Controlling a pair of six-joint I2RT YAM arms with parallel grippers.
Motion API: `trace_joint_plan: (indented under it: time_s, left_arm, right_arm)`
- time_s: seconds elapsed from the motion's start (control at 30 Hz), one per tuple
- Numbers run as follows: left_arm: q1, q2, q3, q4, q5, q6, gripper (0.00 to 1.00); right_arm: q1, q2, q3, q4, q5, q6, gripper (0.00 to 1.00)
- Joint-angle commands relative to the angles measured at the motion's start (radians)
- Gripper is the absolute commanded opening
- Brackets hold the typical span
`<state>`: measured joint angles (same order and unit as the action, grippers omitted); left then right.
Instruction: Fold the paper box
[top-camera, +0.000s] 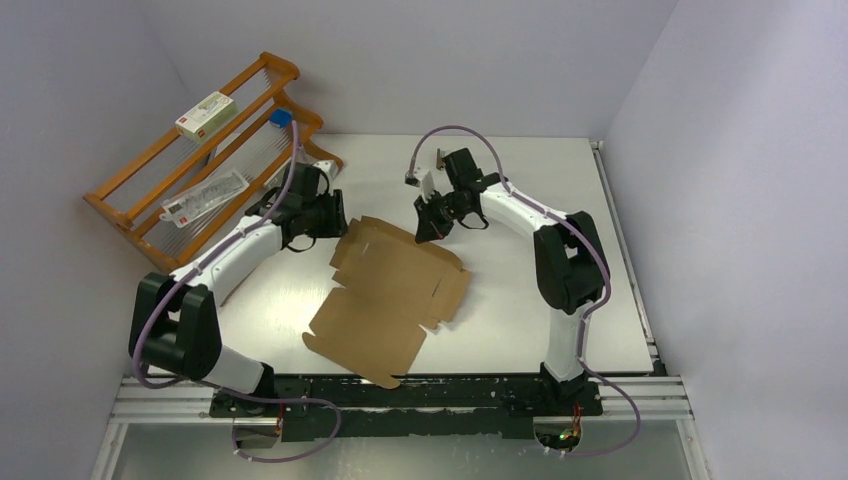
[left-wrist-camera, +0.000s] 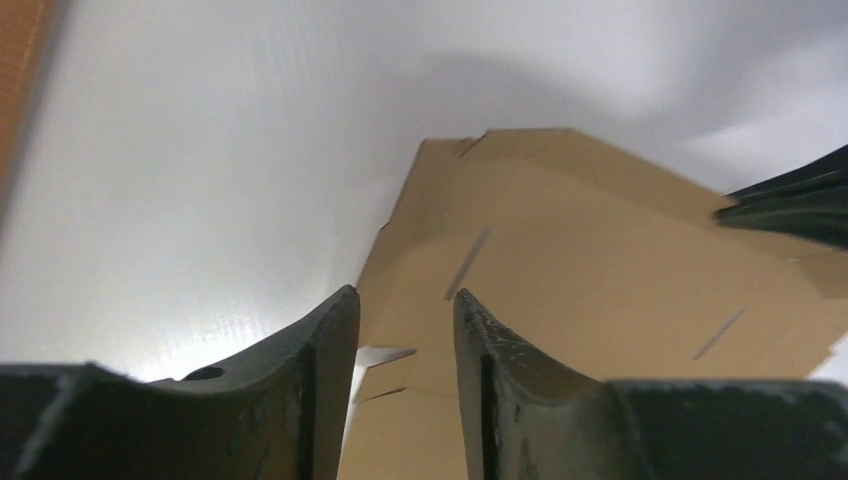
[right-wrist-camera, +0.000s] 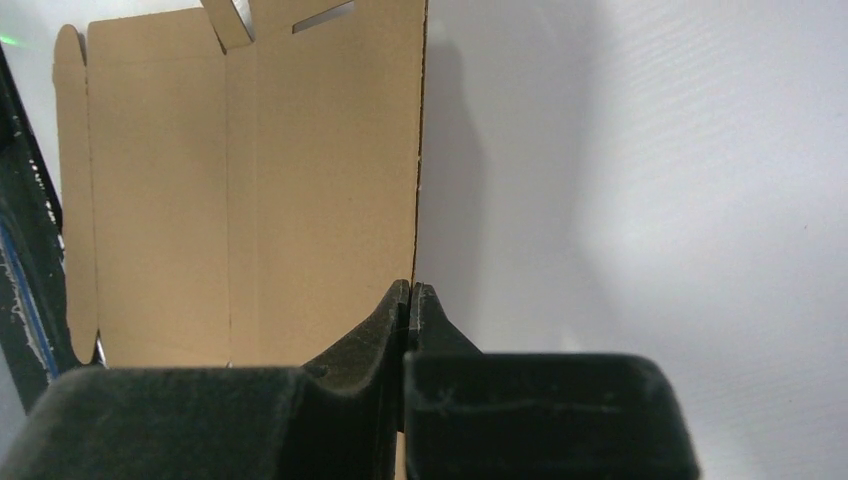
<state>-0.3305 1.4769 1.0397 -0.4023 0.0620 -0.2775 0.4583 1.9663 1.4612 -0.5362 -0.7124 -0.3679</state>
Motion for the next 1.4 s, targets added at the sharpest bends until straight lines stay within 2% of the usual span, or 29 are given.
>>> trace_joint_plan:
  time_s: [0.0,0.17,0.37,0.47,0.67,0.83,1.0,1.2,1.37]
  left_arm:
    - [0.001,-0.069,-0.012,0.106,0.09,-0.12,0.49]
    - [0.001,-0.103,-0.053,0.209,0.106,-0.194,0.61]
    - [0.002,-0.057,-0.047,0.295,0.097,-0.211,0.61]
    - [0.002,-0.015,-0.019,0.329,0.124,-0.208,0.6]
    - [0.001,0.036,-0.014,0.436,0.227,-0.233,0.49]
    - [0.001,0.073,-0.012,0.451,0.276,-0.228,0.44]
    - [0.001,0.011,-0.01,0.406,0.165,-0.217,0.52]
    - [0.001,-0.072,-0.031,0.316,0.054,-0.204,0.56]
    - [0.001,-0.164,-0.106,0.309,0.044,-0.222,0.58]
  right_arm:
    - [0.033,-0.07,0.01,-0.008,0.089,-0.032,0.0]
    - [0.08,-0.17,-0.092,0.106,0.206,-0.069,0.0]
    - [0.136,-0.254,-0.158,0.162,0.304,-0.103,0.0]
    - [0.162,-0.28,-0.177,0.169,0.352,-0.131,0.0]
    - [0.192,-0.297,-0.179,0.167,0.435,-0.154,0.0]
    - [0.213,-0.306,-0.182,0.182,0.463,-0.165,0.0]
    - [0.225,-0.314,-0.18,0.185,0.509,-0.176,0.0]
    - [0.243,-0.336,-0.187,0.185,0.556,-0.197,0.0]
    - [0.292,-0.327,-0.173,0.15,0.648,-0.222,0.0]
